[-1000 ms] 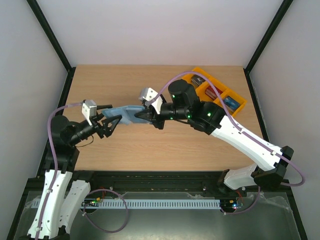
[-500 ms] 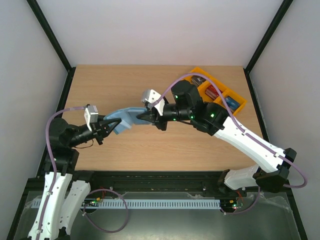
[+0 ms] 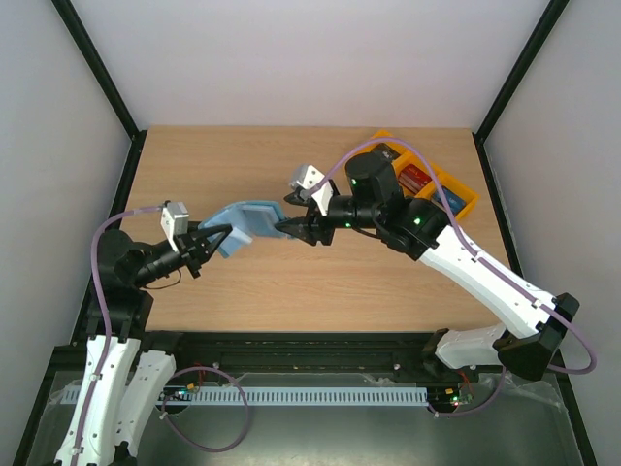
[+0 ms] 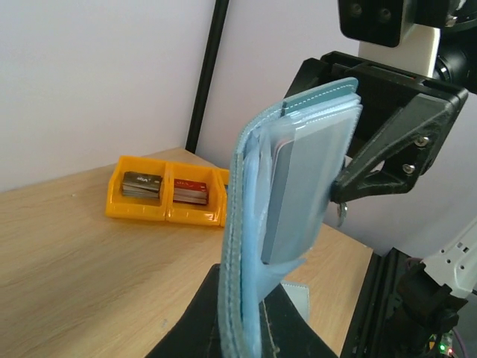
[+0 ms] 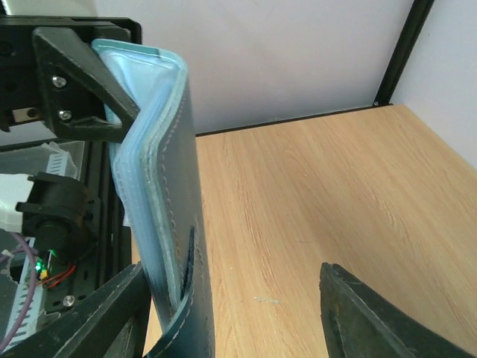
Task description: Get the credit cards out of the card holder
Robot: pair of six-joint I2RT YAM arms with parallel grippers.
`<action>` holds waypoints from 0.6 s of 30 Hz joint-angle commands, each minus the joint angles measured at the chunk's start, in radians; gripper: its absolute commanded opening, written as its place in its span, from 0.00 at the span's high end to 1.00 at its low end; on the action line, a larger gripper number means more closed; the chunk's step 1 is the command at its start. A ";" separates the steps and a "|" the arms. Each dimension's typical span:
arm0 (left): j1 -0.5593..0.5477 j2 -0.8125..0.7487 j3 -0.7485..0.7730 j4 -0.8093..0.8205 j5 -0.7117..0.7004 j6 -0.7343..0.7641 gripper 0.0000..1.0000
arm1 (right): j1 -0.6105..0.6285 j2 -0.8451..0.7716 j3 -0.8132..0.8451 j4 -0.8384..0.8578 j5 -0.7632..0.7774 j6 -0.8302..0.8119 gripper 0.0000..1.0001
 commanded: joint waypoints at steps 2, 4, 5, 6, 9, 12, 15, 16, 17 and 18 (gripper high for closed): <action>0.006 -0.011 -0.004 0.021 -0.028 -0.020 0.98 | 0.002 0.000 -0.003 0.037 -0.066 0.004 0.38; 0.005 -0.011 -0.003 0.014 -0.032 -0.018 0.98 | 0.002 -0.011 -0.008 0.036 -0.051 -0.004 0.37; 0.005 -0.013 -0.003 0.012 -0.033 -0.015 0.98 | 0.002 -0.016 -0.010 0.035 -0.035 -0.005 0.37; 0.005 -0.011 -0.004 0.010 -0.034 -0.011 0.98 | 0.002 -0.019 -0.011 0.033 -0.022 -0.005 0.37; 0.006 -0.008 -0.005 0.010 -0.040 -0.007 0.98 | 0.000 -0.019 -0.008 0.031 -0.004 0.000 0.37; 0.005 -0.007 -0.008 0.023 -0.041 -0.022 0.98 | 0.000 0.001 -0.004 0.055 -0.018 0.041 0.37; 0.005 -0.007 -0.010 0.032 -0.035 -0.032 0.98 | 0.000 0.023 0.006 0.061 -0.058 0.056 0.35; 0.005 -0.007 -0.011 0.029 -0.035 -0.030 0.98 | 0.000 0.025 0.004 0.062 -0.054 0.055 0.35; 0.005 -0.008 -0.011 0.025 -0.038 -0.024 0.98 | 0.000 0.025 0.000 0.067 -0.044 0.055 0.35; 0.005 -0.009 -0.011 0.020 -0.039 -0.022 0.98 | 0.000 0.025 -0.003 0.073 -0.029 0.059 0.34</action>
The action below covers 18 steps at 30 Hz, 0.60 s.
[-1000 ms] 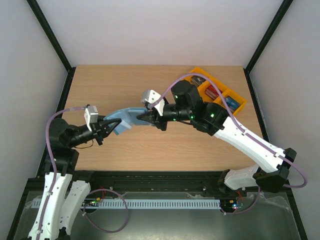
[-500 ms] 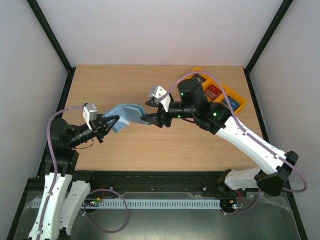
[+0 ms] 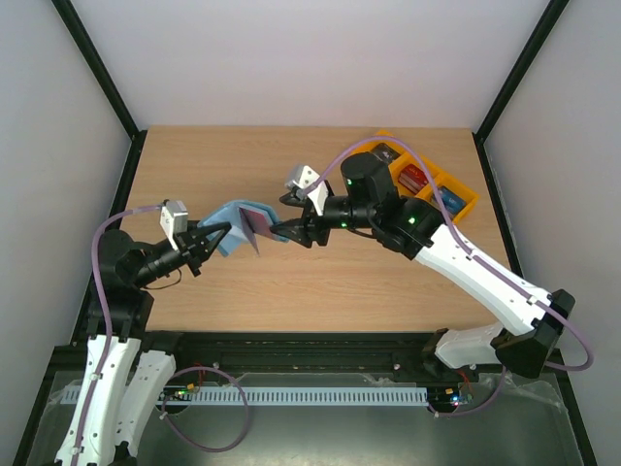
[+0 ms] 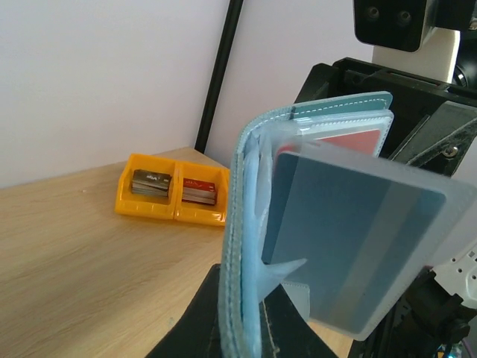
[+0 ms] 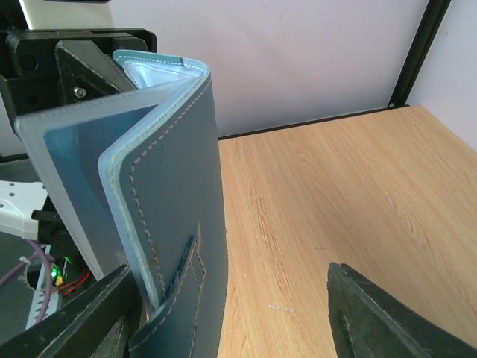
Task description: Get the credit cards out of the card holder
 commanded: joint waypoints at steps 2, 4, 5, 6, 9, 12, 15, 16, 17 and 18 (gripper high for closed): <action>0.004 -0.010 -0.009 0.021 -0.003 -0.005 0.98 | 0.000 0.018 0.005 0.065 0.019 0.045 0.35; 0.004 -0.009 -0.010 0.030 -0.006 -0.019 0.98 | 0.001 0.026 0.006 0.095 -0.002 0.076 0.34; 0.004 -0.010 -0.011 0.035 -0.010 -0.029 0.98 | 0.002 0.033 0.005 0.106 -0.016 0.088 0.34; 0.004 -0.008 -0.015 0.041 -0.011 -0.040 0.98 | 0.002 0.040 0.003 0.123 -0.028 0.102 0.34; 0.004 -0.009 -0.025 0.054 -0.006 -0.056 0.98 | 0.006 0.053 -0.009 0.177 -0.031 0.154 0.32; 0.003 -0.012 -0.030 0.061 -0.005 -0.058 0.98 | 0.014 0.059 -0.026 0.217 0.026 0.185 0.37; 0.003 -0.013 -0.036 0.072 -0.015 -0.061 0.98 | 0.020 0.075 -0.028 0.238 0.035 0.213 0.64; 0.004 -0.013 -0.038 0.075 -0.023 -0.063 0.98 | 0.021 0.080 -0.026 0.235 0.029 0.219 0.74; 0.004 -0.013 -0.041 0.074 -0.039 -0.066 0.98 | 0.021 0.085 -0.023 0.230 0.022 0.224 0.84; 0.004 -0.014 -0.044 0.072 -0.058 -0.067 0.98 | 0.021 0.088 -0.022 0.228 0.025 0.230 0.94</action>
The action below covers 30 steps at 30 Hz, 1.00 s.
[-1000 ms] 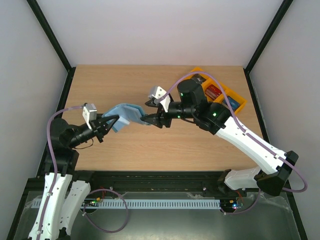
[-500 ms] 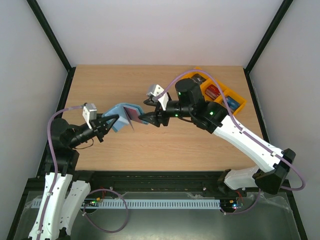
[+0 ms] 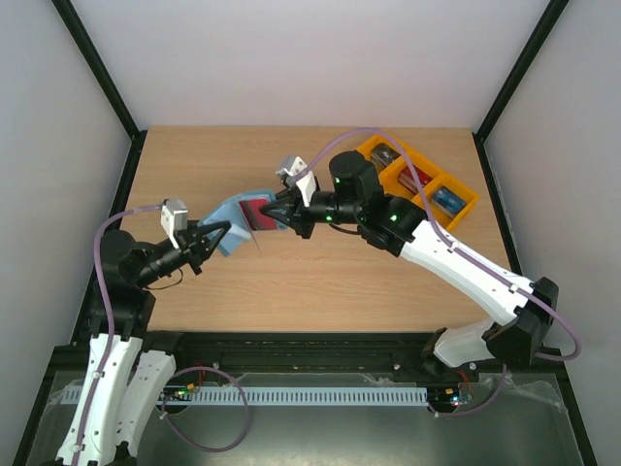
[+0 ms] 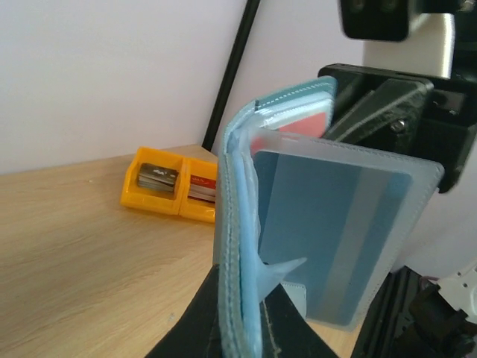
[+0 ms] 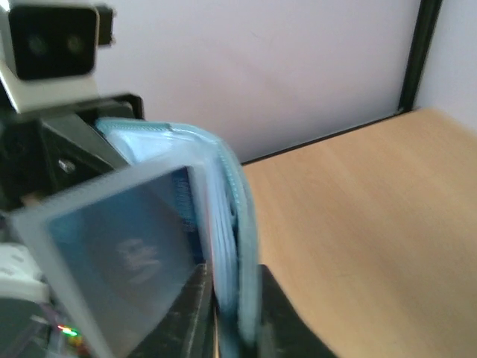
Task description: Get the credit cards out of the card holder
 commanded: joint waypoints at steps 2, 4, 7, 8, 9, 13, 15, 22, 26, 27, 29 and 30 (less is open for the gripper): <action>0.005 -0.020 -0.026 0.035 -0.107 -0.019 0.71 | 0.007 0.018 -0.004 0.053 0.055 0.074 0.98; 0.004 -0.029 -0.044 0.007 -0.209 -0.009 0.27 | 0.007 0.026 0.007 0.035 0.143 0.102 0.98; 0.007 -0.042 -0.071 -0.027 -0.322 0.016 0.01 | 0.007 0.073 0.069 -0.057 0.346 0.143 0.98; 0.009 -0.049 -0.084 -0.032 -0.345 0.018 0.01 | 0.008 0.094 0.089 -0.102 0.456 0.161 0.98; 0.013 -0.057 -0.099 -0.033 -0.369 0.017 0.00 | 0.013 0.116 0.110 -0.132 0.540 0.180 0.98; 0.029 -0.078 -0.152 -0.037 -0.409 0.004 0.00 | 0.042 0.187 0.168 -0.213 0.716 0.195 0.98; 0.033 -0.083 -0.178 -0.031 -0.397 -0.016 0.00 | 0.048 0.204 0.180 -0.218 0.717 0.214 0.98; 0.037 -0.080 -0.278 0.074 -0.311 -0.126 0.01 | 0.075 0.265 0.249 -0.256 0.680 0.216 0.98; 0.047 -0.087 -0.335 0.156 -0.291 -0.205 0.00 | 0.075 0.279 0.261 -0.258 0.603 0.213 0.98; 0.052 -0.091 -0.351 0.183 -0.275 -0.225 0.00 | 0.075 0.289 0.271 -0.266 0.609 0.211 0.99; 0.057 -0.098 -0.374 0.238 -0.249 -0.269 0.00 | 0.075 0.310 0.292 -0.285 0.619 0.207 0.98; 0.059 -0.101 -0.385 0.259 -0.242 -0.288 0.00 | 0.075 0.318 0.303 -0.297 0.615 0.203 0.98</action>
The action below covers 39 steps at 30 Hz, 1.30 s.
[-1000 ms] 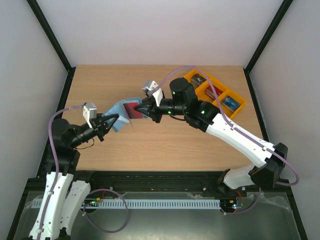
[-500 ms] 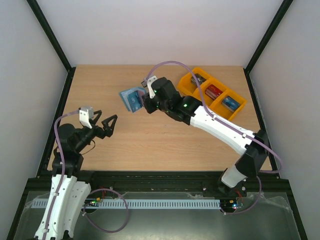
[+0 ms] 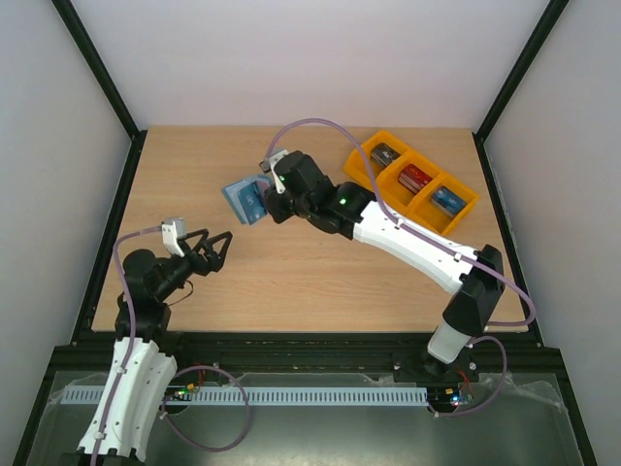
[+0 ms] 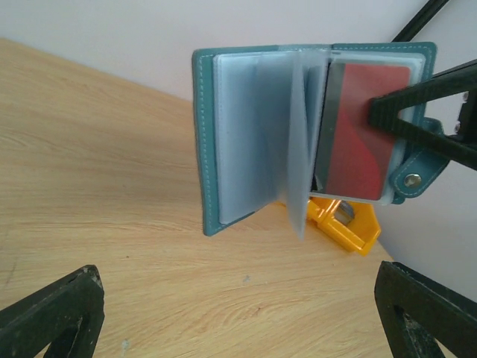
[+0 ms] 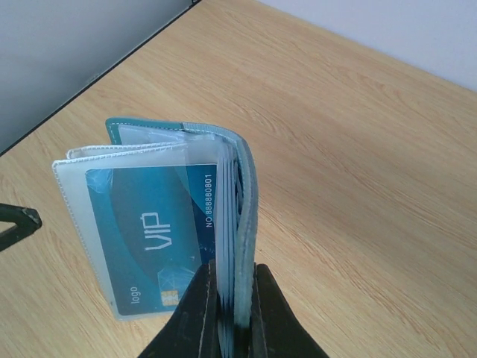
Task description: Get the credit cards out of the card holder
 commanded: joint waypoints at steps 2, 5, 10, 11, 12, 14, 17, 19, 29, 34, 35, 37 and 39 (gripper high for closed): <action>0.014 -0.026 -0.051 0.171 0.064 -0.132 0.00 | 0.003 0.047 0.089 -0.056 -0.010 -0.004 0.98; 0.019 -0.029 -0.052 0.174 0.057 -0.151 0.00 | 0.004 0.055 0.108 -0.061 -0.017 0.002 0.98; 0.028 -0.046 -0.065 0.191 0.072 -0.187 0.00 | 0.004 0.071 0.147 -0.091 -0.011 0.006 0.98; 0.030 -0.049 -0.066 0.193 0.073 -0.192 0.01 | 0.004 0.075 0.155 -0.100 -0.006 0.006 0.98; 0.031 -0.050 -0.068 0.197 0.078 -0.196 0.00 | 0.004 0.079 0.163 -0.108 -0.003 0.008 0.98; 0.031 -0.056 -0.076 0.219 0.090 -0.210 0.00 | 0.004 0.081 0.170 -0.118 -0.002 0.012 0.98; 0.031 -0.063 -0.084 0.244 0.098 -0.223 0.01 | 0.005 0.078 0.163 -0.109 -0.016 0.017 0.98; 0.031 -0.055 -0.085 0.250 0.098 -0.241 0.01 | 0.008 0.076 0.164 -0.106 -0.046 0.017 0.98; 0.031 -0.034 -0.116 0.267 0.079 -0.286 0.00 | 0.021 0.051 0.119 -0.078 -0.174 -0.011 0.98; 0.031 -0.017 -0.118 0.259 0.070 -0.286 0.01 | 0.020 0.047 0.110 -0.055 -0.243 -0.026 0.98; 0.031 -0.017 -0.119 0.256 0.066 -0.288 0.01 | 0.020 0.043 0.108 -0.057 -0.258 -0.033 0.98; 0.032 -0.020 -0.119 0.252 0.062 -0.287 0.00 | 0.020 0.031 0.095 -0.053 -0.279 -0.042 0.98; 0.032 -0.023 -0.120 0.243 0.060 -0.286 0.01 | 0.021 0.007 0.076 -0.042 -0.305 -0.050 0.98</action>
